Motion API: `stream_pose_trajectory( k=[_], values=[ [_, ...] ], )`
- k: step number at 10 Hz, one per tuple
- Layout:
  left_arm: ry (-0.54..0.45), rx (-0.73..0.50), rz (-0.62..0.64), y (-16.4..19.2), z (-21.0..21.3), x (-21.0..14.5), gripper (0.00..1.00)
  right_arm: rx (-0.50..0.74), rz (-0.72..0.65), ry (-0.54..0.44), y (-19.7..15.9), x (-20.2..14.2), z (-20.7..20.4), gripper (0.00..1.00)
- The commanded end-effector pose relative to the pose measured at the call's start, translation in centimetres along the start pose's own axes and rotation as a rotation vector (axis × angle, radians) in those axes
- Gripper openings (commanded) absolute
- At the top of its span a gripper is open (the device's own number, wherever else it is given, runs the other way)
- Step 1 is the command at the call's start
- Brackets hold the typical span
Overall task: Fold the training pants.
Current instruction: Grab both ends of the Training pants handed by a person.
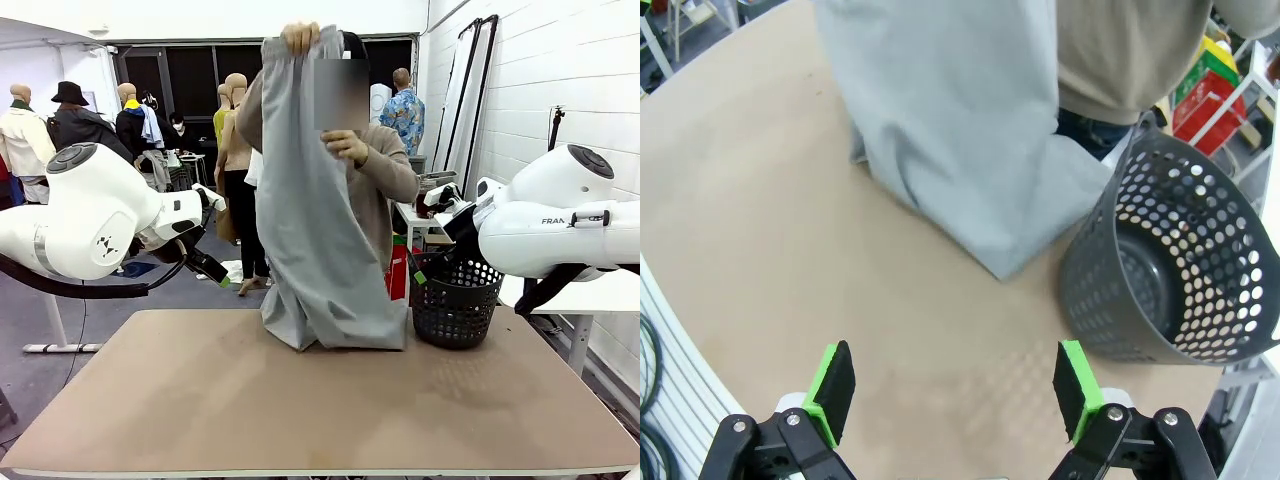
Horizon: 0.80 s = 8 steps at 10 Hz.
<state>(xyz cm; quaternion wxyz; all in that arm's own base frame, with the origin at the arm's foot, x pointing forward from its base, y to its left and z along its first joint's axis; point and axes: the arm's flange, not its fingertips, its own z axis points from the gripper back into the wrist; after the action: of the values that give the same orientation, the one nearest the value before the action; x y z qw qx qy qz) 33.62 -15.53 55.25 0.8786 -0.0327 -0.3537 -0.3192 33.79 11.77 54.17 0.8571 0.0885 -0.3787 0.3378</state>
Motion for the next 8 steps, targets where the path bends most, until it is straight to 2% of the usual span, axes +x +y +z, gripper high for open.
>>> stream_pose_trajectory(
  k=[1, 8],
  values=[
    [-0.001, -0.003, 0.001, 0.03, 0.09, -0.02, 1.00, 0.003, 0.000, 0.000, 0.00, -0.01, -0.02, 1.00],
    [-0.001, -0.003, 0.001, 0.03, 0.09, -0.02, 1.00, 0.003, 0.000, 0.000, 0.00, -0.01, -0.02, 1.00]
  ],
)
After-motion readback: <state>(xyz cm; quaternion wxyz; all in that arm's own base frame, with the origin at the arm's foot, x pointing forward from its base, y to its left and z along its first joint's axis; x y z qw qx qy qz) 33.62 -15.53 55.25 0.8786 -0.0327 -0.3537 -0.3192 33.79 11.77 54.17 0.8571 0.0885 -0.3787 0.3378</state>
